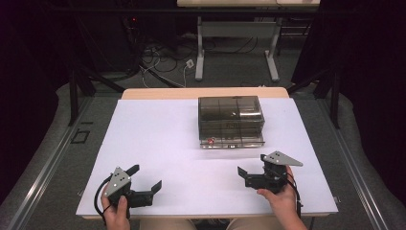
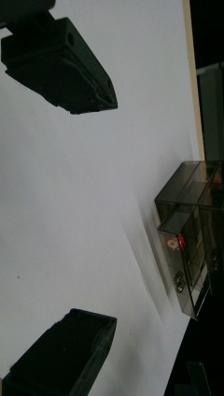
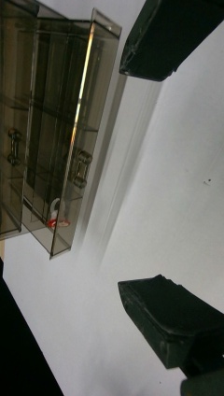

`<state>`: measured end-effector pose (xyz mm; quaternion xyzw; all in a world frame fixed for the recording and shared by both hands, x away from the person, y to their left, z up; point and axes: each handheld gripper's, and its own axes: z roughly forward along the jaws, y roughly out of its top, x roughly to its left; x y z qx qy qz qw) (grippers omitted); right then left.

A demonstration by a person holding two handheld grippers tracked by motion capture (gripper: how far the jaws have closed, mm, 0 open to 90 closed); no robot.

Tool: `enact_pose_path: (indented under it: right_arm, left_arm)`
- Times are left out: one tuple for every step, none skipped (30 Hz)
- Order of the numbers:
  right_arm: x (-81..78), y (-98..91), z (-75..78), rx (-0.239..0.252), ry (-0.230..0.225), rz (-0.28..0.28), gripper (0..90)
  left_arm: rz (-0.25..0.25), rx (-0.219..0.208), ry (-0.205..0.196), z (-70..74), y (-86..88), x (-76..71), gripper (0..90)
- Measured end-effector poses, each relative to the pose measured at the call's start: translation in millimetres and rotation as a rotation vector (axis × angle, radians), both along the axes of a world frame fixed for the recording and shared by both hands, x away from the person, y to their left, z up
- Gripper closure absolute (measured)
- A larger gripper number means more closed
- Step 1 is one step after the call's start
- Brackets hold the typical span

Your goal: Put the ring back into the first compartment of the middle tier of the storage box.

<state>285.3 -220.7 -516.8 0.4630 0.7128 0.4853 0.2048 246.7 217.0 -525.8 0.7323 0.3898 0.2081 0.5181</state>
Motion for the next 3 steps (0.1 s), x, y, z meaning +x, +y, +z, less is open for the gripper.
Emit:
enact_pose_path:
  right_arm:
    - [0.0,-1.3,-1.1,0.007,0.0,-0.008,0.0]
    - [-0.2,-2.9,-2.3,0.008,-0.002,-0.022,0.0]
    - [-0.3,-4.0,-3.0,0.011,0.009,-0.035,0.0]
  left_arm:
    - [-0.001,0.001,-0.003,0.0,-0.2,0.3,0.5]
    - [0.0,0.002,-0.001,0.0,-0.6,0.2,0.5]
    - [0.0,0.003,-0.002,0.0,-0.8,0.4,0.5]
